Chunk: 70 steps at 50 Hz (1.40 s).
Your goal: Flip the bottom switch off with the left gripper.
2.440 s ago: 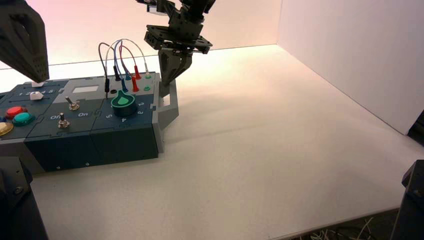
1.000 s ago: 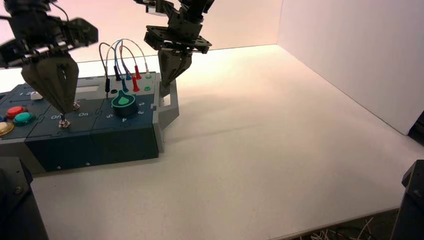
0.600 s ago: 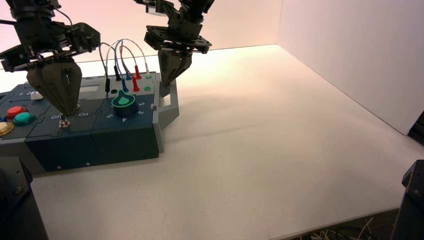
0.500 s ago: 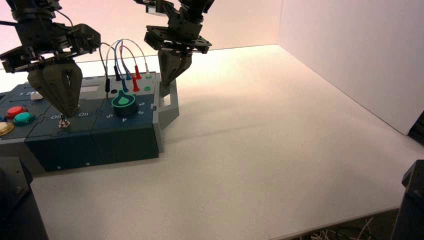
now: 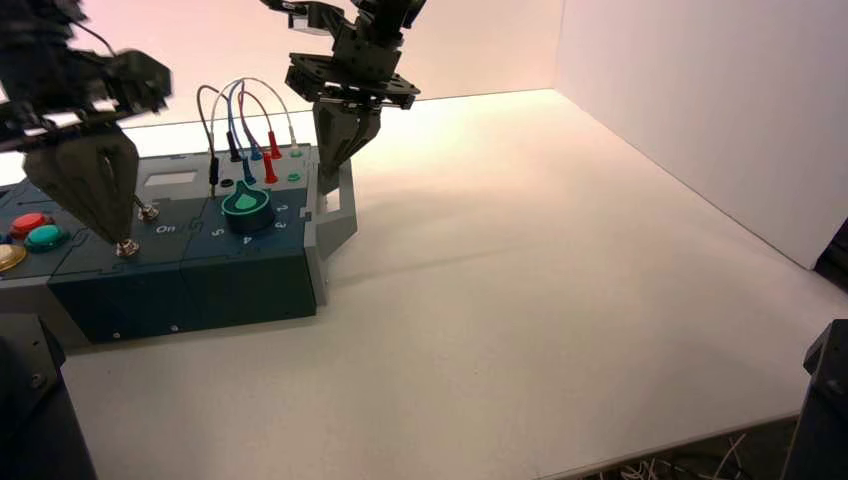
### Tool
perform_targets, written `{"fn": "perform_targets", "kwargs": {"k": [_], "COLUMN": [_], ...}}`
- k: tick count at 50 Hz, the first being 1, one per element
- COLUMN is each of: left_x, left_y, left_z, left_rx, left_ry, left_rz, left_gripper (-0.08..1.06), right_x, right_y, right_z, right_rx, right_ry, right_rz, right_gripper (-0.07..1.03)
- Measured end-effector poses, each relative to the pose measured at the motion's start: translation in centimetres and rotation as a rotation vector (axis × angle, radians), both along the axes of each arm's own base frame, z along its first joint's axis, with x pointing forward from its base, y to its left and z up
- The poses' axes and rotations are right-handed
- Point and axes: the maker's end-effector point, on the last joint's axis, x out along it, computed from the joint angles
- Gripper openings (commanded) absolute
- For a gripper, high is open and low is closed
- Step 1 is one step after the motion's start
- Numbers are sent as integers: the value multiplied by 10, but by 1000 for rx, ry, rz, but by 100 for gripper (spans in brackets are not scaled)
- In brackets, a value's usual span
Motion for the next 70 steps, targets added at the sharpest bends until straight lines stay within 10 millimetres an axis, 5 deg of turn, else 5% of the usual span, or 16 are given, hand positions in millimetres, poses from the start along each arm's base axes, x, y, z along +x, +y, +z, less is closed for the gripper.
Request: {"fn": "perform_targets", "kwargs": {"k": [9,39,61,70], "left_x": [4,8,51,67], "left_y": [12,13,26,31], "left_z": [14,13,33,50], "left_rx": [15,23,76,103], "left_ry": [-71,-85,-329,-473], "left_rz": [47,45,99,119], "left_gripper": [-4,-4,-4,-4], "right_x": [0,1,6,30], "right_y": [0,0,0,-8], "right_z": [-1,1,10,24], "right_rx": [-2,-4,4,32], "right_ry": [4,-6,-43,-121], "right_rz": [0,6,10,-35], "right_gripper": [-2,-2,-2,-2]}}
